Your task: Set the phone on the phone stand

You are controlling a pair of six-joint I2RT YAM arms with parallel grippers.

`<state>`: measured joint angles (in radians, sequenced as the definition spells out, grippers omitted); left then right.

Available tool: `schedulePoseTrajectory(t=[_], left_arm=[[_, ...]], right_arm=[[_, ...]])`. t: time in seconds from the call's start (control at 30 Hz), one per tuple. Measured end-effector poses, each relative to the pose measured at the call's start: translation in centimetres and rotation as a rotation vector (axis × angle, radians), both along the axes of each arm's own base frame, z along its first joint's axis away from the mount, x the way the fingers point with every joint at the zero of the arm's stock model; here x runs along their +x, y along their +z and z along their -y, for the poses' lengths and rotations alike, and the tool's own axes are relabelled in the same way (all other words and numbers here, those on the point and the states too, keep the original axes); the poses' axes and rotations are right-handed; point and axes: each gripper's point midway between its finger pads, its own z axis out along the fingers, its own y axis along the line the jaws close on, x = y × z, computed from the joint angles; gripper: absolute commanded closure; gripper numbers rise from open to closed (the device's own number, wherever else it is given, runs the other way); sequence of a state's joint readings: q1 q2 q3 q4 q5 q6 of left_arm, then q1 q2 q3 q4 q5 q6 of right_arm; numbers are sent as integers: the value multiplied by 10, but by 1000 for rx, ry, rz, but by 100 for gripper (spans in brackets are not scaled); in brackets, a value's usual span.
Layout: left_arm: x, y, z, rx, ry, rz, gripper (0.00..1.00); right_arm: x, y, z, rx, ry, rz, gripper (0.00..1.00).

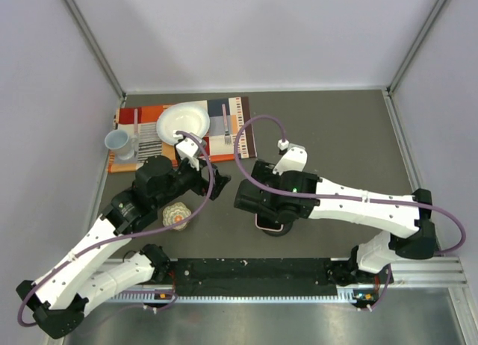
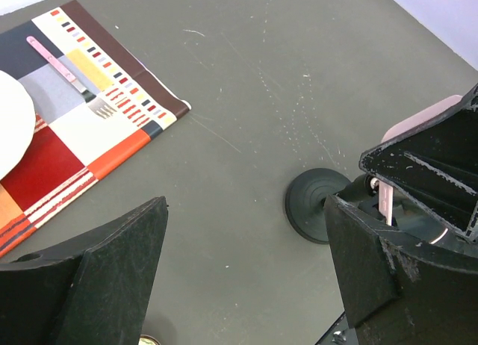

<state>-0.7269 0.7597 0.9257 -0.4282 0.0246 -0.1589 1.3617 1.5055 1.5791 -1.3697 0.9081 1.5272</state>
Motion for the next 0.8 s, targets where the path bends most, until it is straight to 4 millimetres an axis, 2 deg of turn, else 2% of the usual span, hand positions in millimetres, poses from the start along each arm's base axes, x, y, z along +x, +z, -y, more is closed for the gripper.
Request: schedulePoseTrajectory(t=[0.07,0.23,0.53,0.8], left_arm=[[0,-2,0,3,-1,-2,10],[-1,0,0,-1,-4,2,10],[-2,0,1,-3,-12,0,10],[-2,-1,1,-1,-12,-2,10]], right_arm=[[0,-1,-1,7,-8,-2,5],[-3,-5,0,-14,14,-21,1],[-23,-19,22,-52,87,-115,1],[-31,-15,25,-17,122,-143,1]])
